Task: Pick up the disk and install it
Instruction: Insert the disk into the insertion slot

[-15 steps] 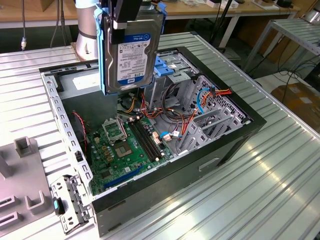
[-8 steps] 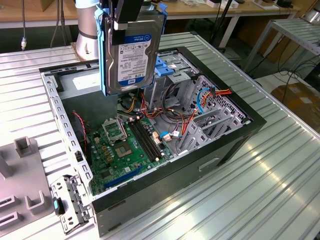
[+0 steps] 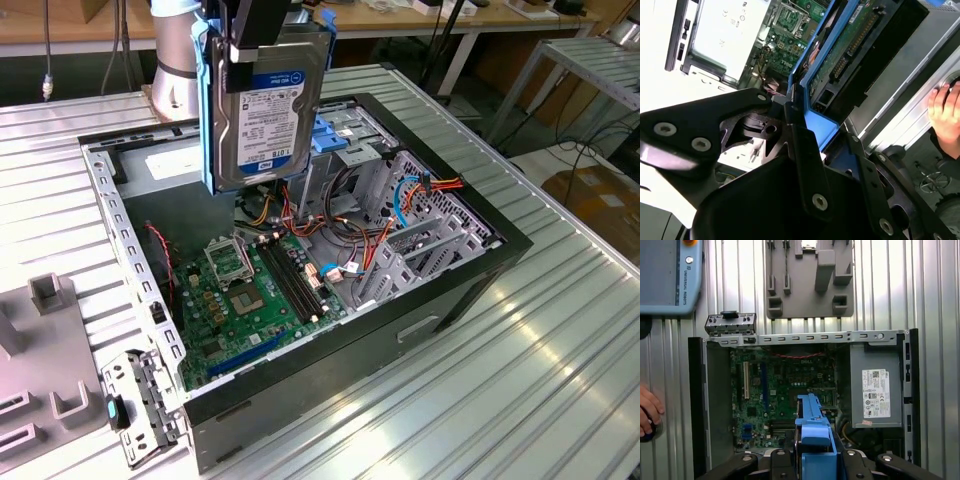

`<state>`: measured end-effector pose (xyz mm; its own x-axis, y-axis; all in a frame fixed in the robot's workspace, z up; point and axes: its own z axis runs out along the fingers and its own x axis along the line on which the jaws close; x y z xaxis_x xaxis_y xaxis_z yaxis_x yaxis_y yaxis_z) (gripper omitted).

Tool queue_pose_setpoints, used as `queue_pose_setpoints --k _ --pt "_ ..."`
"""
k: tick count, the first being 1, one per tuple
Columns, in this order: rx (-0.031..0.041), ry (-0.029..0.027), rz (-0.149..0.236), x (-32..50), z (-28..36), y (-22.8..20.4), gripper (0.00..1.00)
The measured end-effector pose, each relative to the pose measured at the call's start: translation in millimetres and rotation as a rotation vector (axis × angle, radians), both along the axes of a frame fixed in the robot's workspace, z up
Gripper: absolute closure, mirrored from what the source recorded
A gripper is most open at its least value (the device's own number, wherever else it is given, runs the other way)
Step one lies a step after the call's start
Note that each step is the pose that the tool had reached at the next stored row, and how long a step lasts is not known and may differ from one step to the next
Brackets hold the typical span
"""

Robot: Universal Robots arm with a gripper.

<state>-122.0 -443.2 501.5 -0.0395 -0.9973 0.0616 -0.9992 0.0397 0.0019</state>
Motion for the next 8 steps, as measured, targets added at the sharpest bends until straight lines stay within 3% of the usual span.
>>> queue_pose_setpoints --k 8 --pt "-0.0014 -0.0001 0.0 0.0 0.0 -4.5 0.63"
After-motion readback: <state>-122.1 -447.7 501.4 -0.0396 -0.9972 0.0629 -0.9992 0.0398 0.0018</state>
